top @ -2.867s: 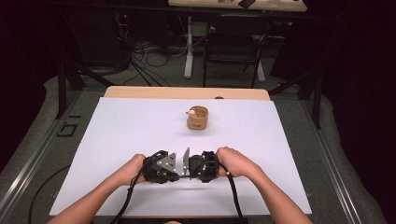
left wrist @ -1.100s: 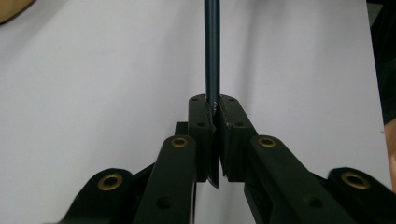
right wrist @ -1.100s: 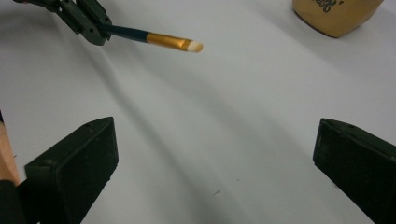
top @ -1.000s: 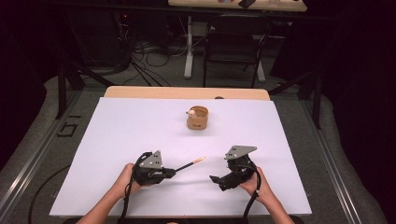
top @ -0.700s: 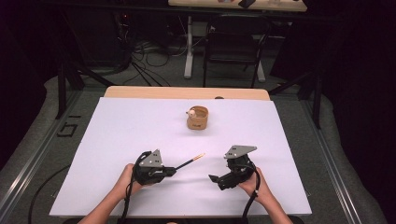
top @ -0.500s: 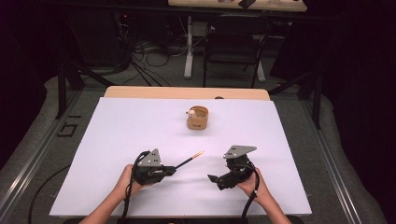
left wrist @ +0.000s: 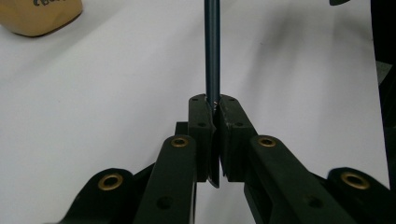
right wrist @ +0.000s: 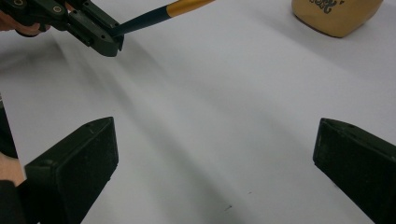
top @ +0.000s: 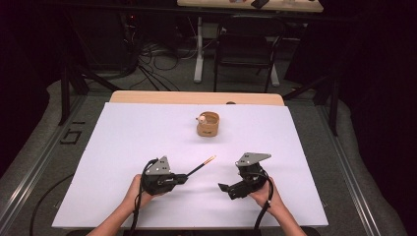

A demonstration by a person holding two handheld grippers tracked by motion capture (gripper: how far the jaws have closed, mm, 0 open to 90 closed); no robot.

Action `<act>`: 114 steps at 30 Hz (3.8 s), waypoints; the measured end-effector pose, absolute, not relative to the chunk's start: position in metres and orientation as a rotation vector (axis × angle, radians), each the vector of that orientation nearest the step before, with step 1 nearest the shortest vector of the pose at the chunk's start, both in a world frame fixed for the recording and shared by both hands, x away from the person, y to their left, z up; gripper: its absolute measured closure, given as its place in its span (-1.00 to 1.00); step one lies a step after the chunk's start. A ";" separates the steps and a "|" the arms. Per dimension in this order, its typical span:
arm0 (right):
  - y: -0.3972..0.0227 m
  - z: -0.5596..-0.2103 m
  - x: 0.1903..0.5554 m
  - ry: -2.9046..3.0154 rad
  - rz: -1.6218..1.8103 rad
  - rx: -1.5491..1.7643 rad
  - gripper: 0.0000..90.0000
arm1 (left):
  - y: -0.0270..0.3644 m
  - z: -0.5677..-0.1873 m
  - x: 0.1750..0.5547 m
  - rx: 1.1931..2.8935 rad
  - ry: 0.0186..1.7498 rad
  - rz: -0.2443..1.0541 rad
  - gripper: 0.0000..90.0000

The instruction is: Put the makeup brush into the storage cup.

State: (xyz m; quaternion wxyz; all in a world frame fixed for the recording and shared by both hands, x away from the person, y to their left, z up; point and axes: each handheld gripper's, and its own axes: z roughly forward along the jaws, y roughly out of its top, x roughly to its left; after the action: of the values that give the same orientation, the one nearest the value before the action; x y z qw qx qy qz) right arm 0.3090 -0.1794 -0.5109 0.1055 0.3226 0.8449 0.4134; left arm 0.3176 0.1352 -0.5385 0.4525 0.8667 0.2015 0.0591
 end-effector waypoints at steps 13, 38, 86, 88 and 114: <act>-0.178 -0.511 0.310 2.462 1.270 0.956 -1.00 | 0.135 -0.539 0.319 2.094 0.534 0.159 0.89; -0.173 -0.506 0.309 2.379 1.367 0.995 -1.00 | 0.127 -0.537 0.319 1.975 0.624 0.157 0.89; -0.151 -0.499 0.338 2.243 1.605 1.164 0.16 | 0.098 -0.546 0.315 1.924 0.658 0.184 0.89; -0.151 -0.500 0.340 2.236 1.614 1.185 0.22 | 0.097 -0.546 0.315 1.929 0.668 0.190 0.89; -0.143 -0.498 0.340 2.245 1.752 1.141 0.85 | 0.084 -0.551 0.312 1.983 0.670 0.193 0.85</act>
State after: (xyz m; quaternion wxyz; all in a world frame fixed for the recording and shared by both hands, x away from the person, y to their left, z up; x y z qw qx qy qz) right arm 0.3405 -0.1426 -0.4981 0.0368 0.3717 0.7314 0.5706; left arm 0.3123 0.0840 -0.5514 0.4968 0.8187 0.2765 0.0797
